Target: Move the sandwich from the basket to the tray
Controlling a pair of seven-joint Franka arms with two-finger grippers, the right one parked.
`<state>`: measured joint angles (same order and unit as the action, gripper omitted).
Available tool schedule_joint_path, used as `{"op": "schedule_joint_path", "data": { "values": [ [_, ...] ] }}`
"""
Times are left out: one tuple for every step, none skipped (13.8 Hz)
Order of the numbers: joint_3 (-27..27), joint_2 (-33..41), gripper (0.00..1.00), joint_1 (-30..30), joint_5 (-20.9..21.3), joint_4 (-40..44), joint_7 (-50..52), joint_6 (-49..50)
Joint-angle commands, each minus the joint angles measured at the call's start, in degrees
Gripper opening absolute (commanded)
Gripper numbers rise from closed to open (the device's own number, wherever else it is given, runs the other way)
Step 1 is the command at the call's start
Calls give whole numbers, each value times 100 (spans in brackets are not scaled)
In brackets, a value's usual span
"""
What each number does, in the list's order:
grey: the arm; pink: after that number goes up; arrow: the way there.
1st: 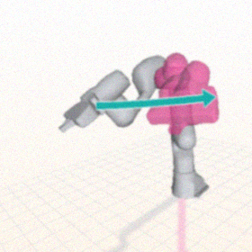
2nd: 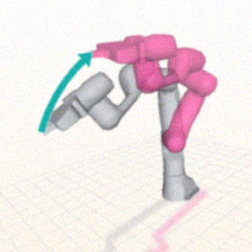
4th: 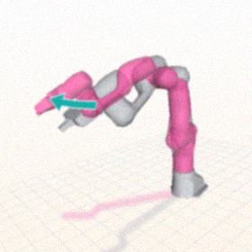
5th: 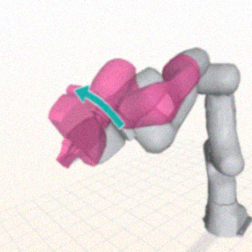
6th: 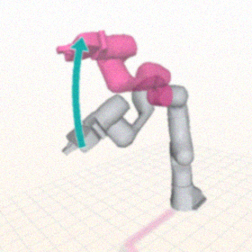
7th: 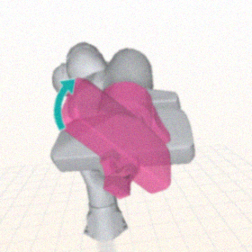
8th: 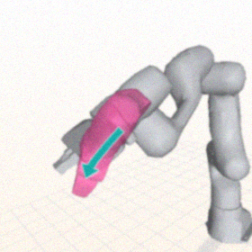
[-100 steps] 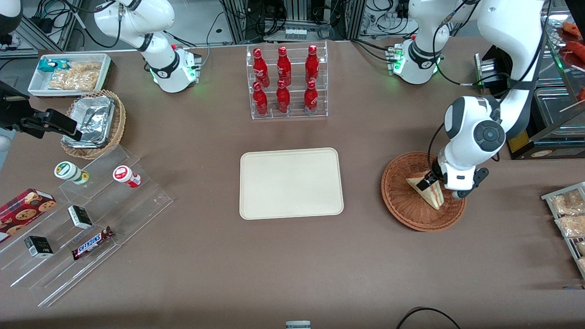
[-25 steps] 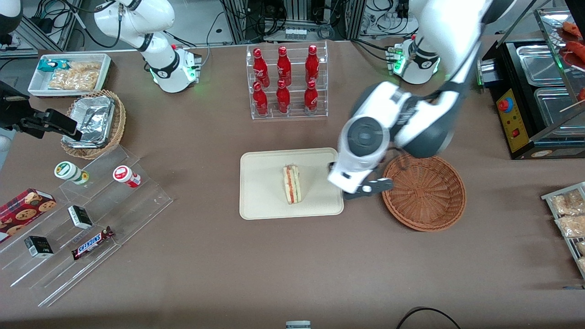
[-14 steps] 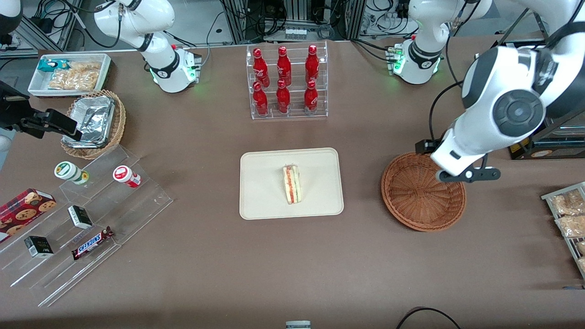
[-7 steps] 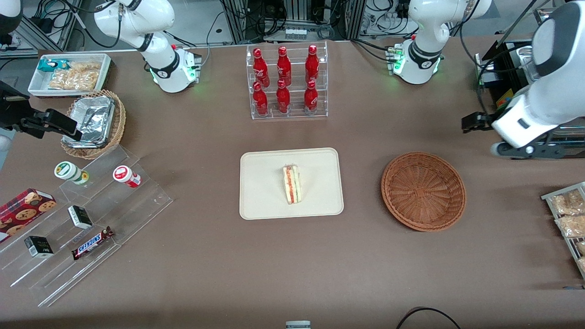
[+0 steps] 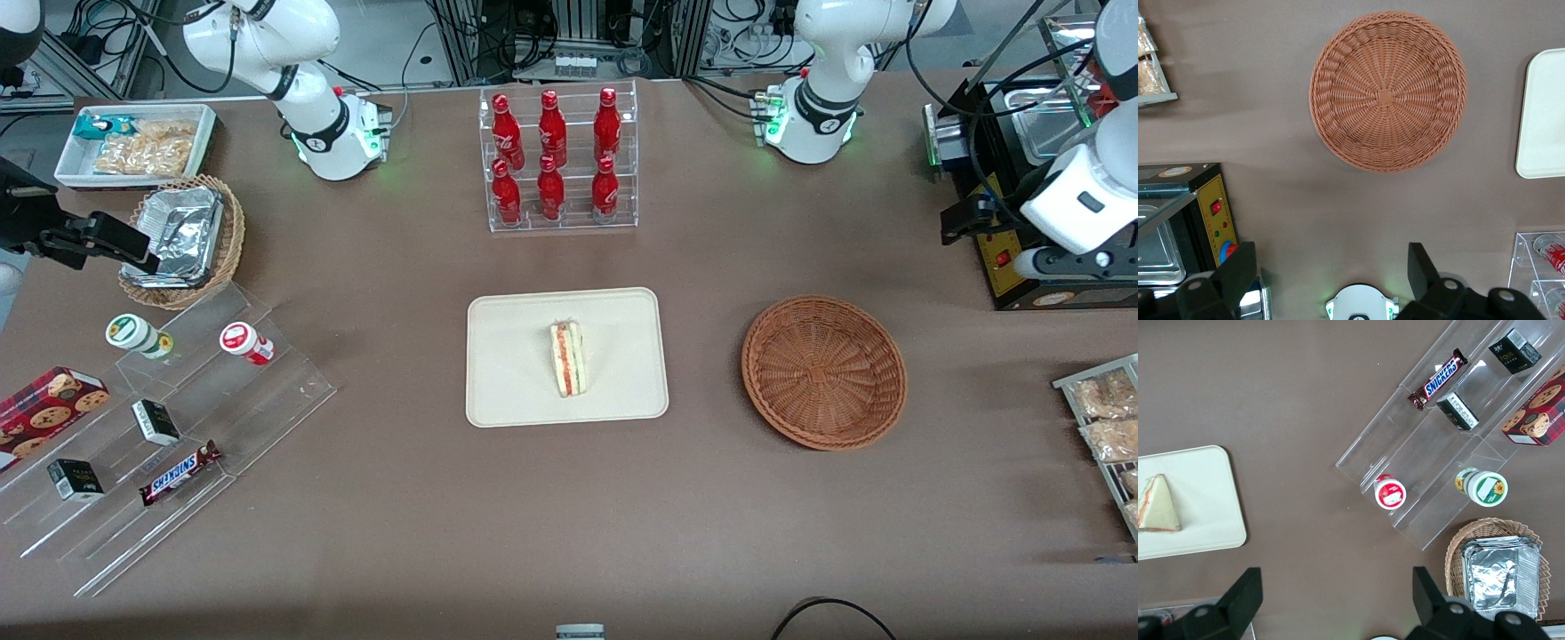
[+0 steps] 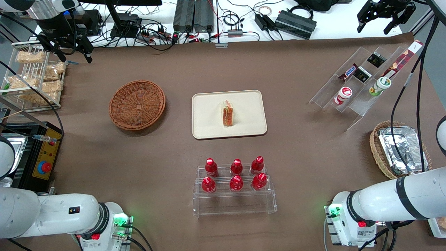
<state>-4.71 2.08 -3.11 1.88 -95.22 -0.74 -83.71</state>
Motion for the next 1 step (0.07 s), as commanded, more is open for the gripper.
{"op": "schedule_joint_path", "data": {
  "values": [
    [137, 170, 100, 109, -56, -146, -14, -146]
  ]
}}
